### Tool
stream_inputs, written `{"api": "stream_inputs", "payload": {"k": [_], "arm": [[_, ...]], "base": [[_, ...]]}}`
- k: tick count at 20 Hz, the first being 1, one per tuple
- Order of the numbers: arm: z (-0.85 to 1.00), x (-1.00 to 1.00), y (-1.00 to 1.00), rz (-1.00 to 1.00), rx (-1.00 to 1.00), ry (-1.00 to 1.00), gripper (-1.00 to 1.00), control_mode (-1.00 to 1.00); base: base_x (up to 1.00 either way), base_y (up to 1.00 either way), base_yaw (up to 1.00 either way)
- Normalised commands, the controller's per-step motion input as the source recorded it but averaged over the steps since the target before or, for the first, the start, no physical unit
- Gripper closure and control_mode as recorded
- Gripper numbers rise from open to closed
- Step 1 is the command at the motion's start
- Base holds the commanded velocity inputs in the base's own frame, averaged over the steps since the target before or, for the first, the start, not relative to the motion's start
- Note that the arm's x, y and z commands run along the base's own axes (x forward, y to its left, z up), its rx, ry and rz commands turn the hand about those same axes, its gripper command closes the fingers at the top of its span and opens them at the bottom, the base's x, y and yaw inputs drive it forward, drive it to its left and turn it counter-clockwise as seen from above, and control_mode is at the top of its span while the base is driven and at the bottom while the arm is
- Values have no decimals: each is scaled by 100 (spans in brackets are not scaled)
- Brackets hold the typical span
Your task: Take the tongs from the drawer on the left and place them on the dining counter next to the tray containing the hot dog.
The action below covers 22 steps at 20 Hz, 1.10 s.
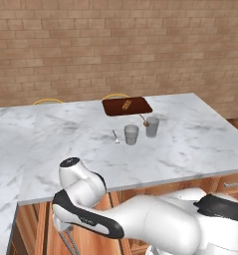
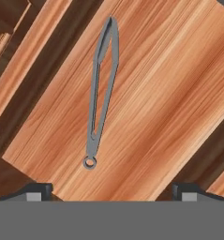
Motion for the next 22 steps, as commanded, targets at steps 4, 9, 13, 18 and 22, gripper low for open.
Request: {"api": "stream_inputs", "payload": {"k": [4,9,13,18,22], "arm": [[-34,3,10,-4,-1,-1,-100,-100],[-16,0,14,-3,1,0,-100,-100],[-13,1,10,-6,4,0,-100,-100],[-3,1,3,-1,0,1,-100,-100],[-20,3,19,0,0,0,-100,-100]], "base": [[0,0,0],[0,0,0],[0,0,0],[0,0,0],[0,0,0]]}}
